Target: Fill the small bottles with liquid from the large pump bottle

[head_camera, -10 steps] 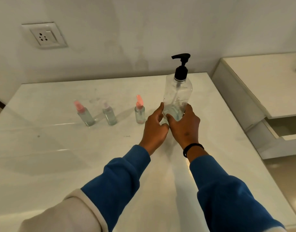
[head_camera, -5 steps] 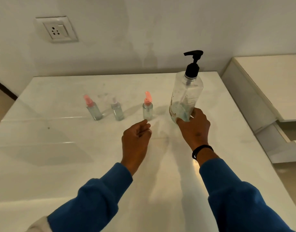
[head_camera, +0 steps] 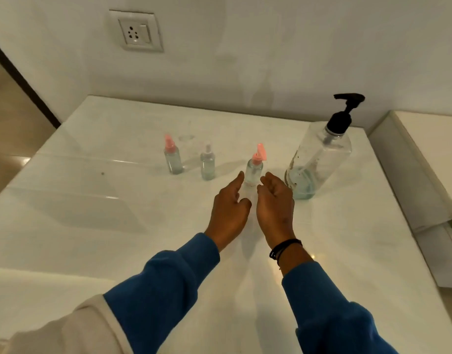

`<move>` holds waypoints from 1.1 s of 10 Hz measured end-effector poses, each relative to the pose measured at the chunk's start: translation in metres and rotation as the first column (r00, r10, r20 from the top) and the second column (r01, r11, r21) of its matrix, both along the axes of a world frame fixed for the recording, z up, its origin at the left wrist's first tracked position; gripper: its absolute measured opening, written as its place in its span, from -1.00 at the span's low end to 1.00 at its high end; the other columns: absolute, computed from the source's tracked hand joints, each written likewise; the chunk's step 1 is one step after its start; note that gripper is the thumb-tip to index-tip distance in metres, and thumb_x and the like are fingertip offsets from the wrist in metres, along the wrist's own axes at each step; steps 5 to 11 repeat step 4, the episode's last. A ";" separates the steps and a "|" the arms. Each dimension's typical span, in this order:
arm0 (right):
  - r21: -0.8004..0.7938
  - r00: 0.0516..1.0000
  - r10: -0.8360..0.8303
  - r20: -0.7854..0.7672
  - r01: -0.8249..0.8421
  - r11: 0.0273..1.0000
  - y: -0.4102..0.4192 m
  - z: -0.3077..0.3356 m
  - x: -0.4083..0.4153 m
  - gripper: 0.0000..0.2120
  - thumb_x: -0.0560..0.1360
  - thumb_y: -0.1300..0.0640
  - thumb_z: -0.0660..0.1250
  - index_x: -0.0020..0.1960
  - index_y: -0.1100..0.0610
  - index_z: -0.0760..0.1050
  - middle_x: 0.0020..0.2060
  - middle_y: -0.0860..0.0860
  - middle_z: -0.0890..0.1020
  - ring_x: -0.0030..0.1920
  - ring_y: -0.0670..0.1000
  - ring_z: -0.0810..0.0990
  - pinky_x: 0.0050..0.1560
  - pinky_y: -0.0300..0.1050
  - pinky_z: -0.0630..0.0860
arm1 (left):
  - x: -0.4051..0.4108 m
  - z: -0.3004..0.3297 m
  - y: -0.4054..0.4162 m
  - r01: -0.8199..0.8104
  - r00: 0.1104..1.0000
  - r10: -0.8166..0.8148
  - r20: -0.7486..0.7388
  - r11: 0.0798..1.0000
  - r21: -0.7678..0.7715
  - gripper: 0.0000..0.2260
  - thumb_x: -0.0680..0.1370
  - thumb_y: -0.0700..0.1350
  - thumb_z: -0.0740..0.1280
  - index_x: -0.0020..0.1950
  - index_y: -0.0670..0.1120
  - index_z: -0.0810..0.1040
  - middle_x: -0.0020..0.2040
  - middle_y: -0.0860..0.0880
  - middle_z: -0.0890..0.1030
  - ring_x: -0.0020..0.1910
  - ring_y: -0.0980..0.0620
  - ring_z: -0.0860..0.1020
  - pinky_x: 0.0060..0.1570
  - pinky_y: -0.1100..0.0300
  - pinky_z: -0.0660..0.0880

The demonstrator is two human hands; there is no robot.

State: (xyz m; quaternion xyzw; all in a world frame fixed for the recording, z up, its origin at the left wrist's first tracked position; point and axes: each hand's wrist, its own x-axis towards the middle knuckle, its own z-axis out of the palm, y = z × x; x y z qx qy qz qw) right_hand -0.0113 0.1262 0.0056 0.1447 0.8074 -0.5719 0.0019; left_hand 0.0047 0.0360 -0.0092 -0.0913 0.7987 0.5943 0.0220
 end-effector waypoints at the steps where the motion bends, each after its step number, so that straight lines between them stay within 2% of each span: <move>1: 0.006 1.000 -0.013 0.003 0.013 1.000 -0.004 -0.003 -0.012 -0.64 0.58 0.18 0.18 0.35 0.13 0.51 0.24 0.04 0.62 0.25 0.05 0.58 0.33 0.08 0.50 | -0.008 -0.002 0.000 0.009 0.997 -0.010 -0.075 1.000 -0.010 -0.49 0.63 -0.29 0.21 0.56 0.03 0.36 0.39 0.06 0.56 0.28 0.09 0.56 0.20 0.38 0.46; 2: 0.033 1.000 0.004 -0.015 -0.003 0.999 -0.006 -0.007 -0.019 -0.63 0.52 0.08 0.16 0.23 0.14 0.57 0.13 0.08 0.67 0.17 0.10 0.62 0.24 0.15 0.56 | -0.016 -0.003 -0.001 0.008 0.995 -0.010 -0.097 1.000 -0.023 -0.53 0.63 -0.28 0.20 0.51 0.05 0.44 0.23 0.12 0.62 0.07 0.23 0.58 0.00 0.49 0.44; 3: 0.012 0.999 0.024 -0.036 -0.023 1.000 -0.005 -0.011 -0.022 -0.76 0.55 0.14 0.17 0.09 0.11 0.59 -0.04 -0.03 0.68 0.01 0.01 0.64 0.10 0.01 0.59 | -0.018 -0.003 -0.001 -0.001 0.994 -0.002 -0.106 1.000 -0.030 -0.56 0.66 -0.25 0.20 0.52 0.04 0.42 0.27 0.13 0.59 0.17 0.14 0.59 -0.02 0.59 0.39; 4: -0.002 0.999 -0.010 -0.033 0.010 1.000 -0.001 -0.011 -0.020 -0.82 0.56 0.19 0.19 0.05 0.09 0.55 -0.08 -0.09 0.62 -0.05 -0.02 0.57 0.06 -0.05 0.52 | -0.012 0.008 -0.001 -0.038 0.999 0.038 -0.019 0.999 -0.003 -0.55 0.68 -0.26 0.20 0.57 -0.03 0.33 0.45 0.04 0.48 0.44 0.00 0.45 0.22 0.49 0.28; 11: -0.002 0.999 -0.010 -0.033 0.010 1.000 -0.001 -0.011 -0.020 -0.82 0.56 0.19 0.19 0.05 0.09 0.55 -0.08 -0.09 0.62 -0.05 -0.02 0.57 0.06 -0.05 0.52 | -0.012 0.008 -0.001 -0.038 0.999 0.038 -0.019 0.999 -0.003 -0.55 0.68 -0.26 0.20 0.57 -0.03 0.33 0.45 0.04 0.48 0.44 0.00 0.45 0.22 0.49 0.28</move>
